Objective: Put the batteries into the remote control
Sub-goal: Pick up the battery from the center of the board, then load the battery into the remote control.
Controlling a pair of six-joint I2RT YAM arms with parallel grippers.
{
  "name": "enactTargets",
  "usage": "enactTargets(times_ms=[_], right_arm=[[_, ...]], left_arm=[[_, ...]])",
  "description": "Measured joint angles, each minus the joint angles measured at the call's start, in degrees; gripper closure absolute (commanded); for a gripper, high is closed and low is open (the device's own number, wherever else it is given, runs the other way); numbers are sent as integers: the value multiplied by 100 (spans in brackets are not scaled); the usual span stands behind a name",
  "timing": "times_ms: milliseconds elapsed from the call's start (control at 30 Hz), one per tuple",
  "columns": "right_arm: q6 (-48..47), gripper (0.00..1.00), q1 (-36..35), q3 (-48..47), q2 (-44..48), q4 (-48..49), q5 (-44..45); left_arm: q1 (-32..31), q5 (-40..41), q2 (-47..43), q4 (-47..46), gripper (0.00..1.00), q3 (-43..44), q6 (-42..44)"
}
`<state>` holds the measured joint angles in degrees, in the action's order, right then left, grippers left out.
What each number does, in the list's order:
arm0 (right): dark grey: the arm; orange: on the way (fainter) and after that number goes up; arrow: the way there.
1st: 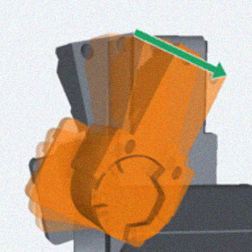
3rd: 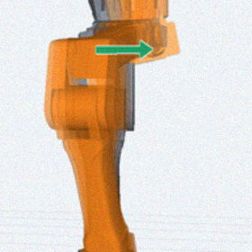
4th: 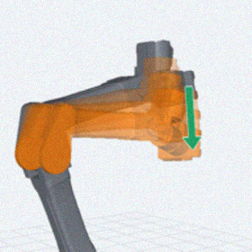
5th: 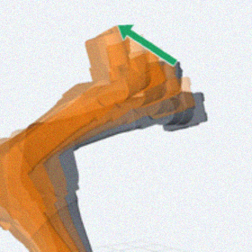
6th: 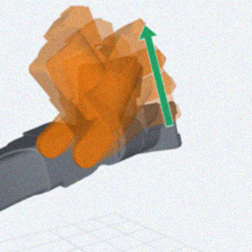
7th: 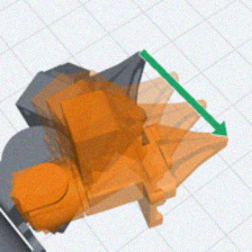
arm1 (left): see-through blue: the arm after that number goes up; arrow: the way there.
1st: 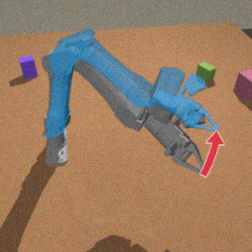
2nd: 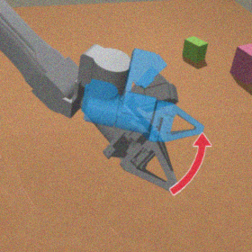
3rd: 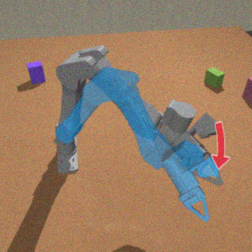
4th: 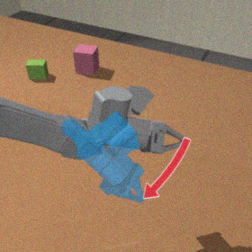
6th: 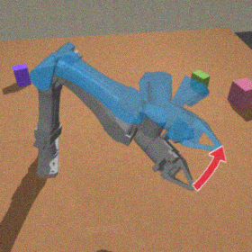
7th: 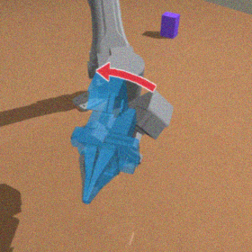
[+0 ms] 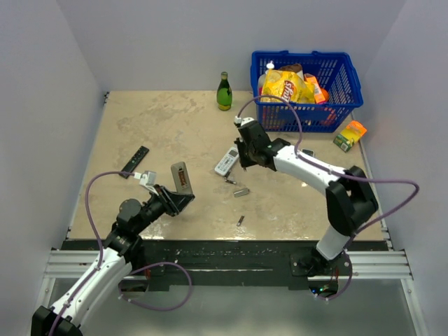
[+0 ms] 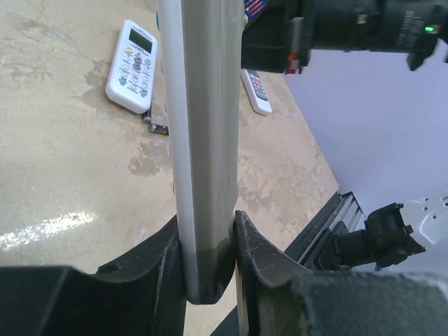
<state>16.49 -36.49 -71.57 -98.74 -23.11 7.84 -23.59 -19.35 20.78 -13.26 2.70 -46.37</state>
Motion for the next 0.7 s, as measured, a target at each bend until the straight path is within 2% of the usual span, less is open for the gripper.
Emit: enactTargets(times_ms=[167,333,700], right_arm=[[50,100,-901,251,990,933,127],[103,100,-1751,933,1657,2363,160],[-17,100,-2616,1899,2017,4951,168]], left_arm=[[0,-26,9,-197,100,0,-116],[0,-55,4,-323,100,0,-245],[0,-68,-87,-341,100,0,-374]])
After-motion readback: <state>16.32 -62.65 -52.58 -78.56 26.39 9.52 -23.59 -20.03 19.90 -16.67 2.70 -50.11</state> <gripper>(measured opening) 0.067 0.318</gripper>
